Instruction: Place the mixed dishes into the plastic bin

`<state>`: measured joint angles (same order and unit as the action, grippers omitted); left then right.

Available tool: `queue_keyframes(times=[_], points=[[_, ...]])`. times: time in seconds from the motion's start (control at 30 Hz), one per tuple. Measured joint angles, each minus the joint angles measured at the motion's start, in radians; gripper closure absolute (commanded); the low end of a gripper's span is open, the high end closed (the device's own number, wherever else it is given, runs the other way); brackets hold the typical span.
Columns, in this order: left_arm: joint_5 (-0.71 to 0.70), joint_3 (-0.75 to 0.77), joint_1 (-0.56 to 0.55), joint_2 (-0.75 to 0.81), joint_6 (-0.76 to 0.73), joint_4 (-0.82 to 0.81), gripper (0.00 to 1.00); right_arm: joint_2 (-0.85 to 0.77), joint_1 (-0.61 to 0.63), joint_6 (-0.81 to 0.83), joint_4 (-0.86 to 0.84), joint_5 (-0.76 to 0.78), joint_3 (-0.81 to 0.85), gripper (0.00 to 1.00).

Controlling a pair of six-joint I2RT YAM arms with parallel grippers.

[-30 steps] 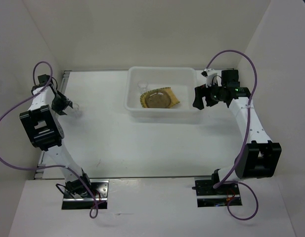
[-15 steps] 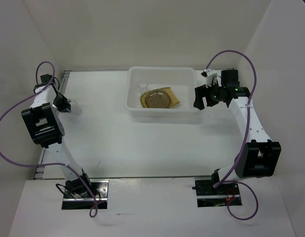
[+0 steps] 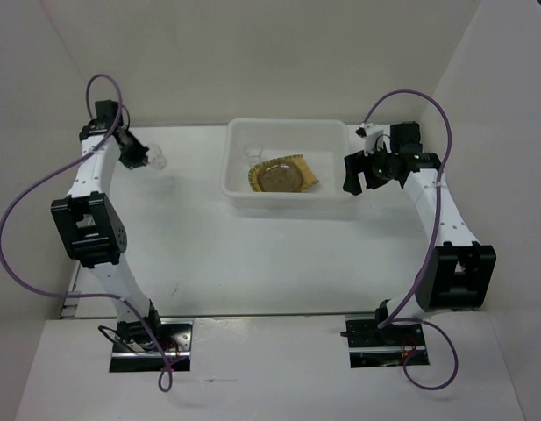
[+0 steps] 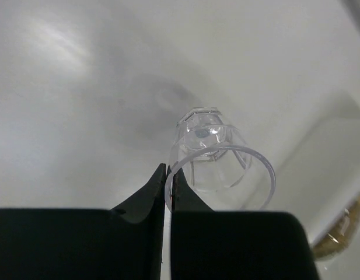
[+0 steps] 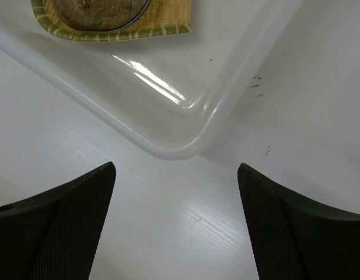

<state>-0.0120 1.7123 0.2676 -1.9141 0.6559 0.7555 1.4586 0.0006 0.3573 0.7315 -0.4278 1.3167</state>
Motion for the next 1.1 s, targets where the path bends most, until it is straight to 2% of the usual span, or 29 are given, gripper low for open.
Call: queue_keyframes(times=[0.27, 0.37, 0.57, 0.77, 0.9, 1.0, 1.1], points=[[-0.031, 0.329, -0.38, -0.015, -0.003, -0.008, 1.0, 0.083, 0.0, -0.021, -0.021, 0.074, 0.06, 0.13], [-0.039, 0.379, -0.46, -0.045, -0.005, 0.005, 1.0, 0.087, 0.0, -0.037, -0.024, 0.078, 0.06, 0.13], [-0.053, 0.423, -0.467, -0.113, -0.006, 0.074, 1.0, 0.095, 0.002, -0.063, -0.051, 0.083, 0.041, 0.16], [-0.069, 0.631, -0.475, -0.228, -0.033, 0.183, 1.0, 0.193, 0.016, -0.085, -0.085, 0.086, 0.076, 0.16], [-0.084, 0.919, -0.511, -0.352, -0.056, 0.294, 1.0, 0.288, 0.019, -0.091, -0.106, 0.101, 0.154, 0.17], [-0.084, 1.261, -0.548, -0.509, -0.072, 0.389, 1.0, 0.319, 0.023, -0.09, -0.127, 0.108, 0.185, 0.2], [-0.076, 1.359, -0.585, -0.558, -0.077, 0.444, 1.0, 0.343, 0.024, -0.089, -0.147, 0.115, 0.203, 0.21]])
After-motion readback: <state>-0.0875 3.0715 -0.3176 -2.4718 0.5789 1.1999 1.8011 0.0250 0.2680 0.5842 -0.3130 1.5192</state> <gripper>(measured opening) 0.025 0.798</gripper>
